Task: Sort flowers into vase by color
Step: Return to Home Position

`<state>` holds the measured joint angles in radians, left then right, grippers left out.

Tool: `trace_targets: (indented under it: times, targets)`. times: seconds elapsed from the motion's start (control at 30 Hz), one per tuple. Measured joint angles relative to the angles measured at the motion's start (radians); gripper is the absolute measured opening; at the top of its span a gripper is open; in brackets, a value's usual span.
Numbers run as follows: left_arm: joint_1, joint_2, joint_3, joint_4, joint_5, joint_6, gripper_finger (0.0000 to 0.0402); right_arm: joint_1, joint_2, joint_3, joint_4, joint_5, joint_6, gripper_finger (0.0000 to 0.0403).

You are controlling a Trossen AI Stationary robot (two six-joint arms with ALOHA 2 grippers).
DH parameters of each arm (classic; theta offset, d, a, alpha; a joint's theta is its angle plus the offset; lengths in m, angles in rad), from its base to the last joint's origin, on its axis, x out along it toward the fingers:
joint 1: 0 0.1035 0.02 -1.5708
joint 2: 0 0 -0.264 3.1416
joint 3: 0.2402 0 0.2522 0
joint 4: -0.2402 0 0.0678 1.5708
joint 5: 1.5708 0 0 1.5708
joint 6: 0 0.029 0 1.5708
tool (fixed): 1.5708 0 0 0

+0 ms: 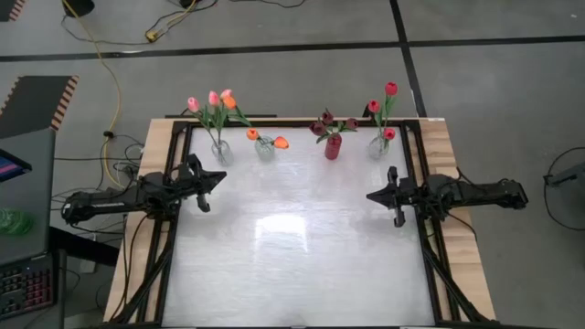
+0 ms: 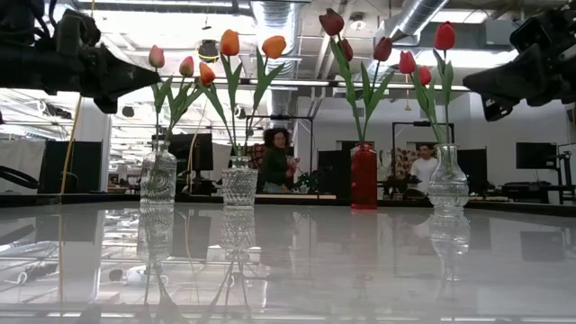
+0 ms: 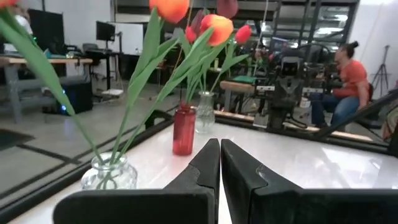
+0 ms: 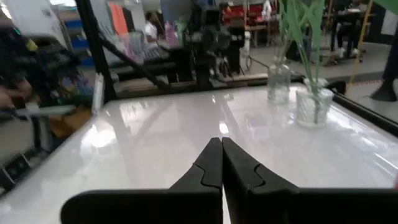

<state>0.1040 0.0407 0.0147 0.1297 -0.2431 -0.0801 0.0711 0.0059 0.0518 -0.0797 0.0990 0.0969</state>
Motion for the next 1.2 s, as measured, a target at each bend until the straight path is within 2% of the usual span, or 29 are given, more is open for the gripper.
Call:
trace_targets:
  times: [0.17,0.53,1.2]
  targets:
    - [0.000,-0.039,-0.005,-0.004,0.014,0.046,0.0000,0.000,-0.004,-0.024,0.072,-0.010,-0.023,0.0027]
    - [0.000,-0.037,-0.005,-0.001,0.013,0.165,0.0000,0.000,-0.003,-0.024,0.068,-0.021,-0.027,0.0027]
    - [0.000,-0.037,0.015,-0.065,0.001,0.180,0.0000,0.000,-0.003,-0.004,0.008,-0.022,-0.015,0.0027]
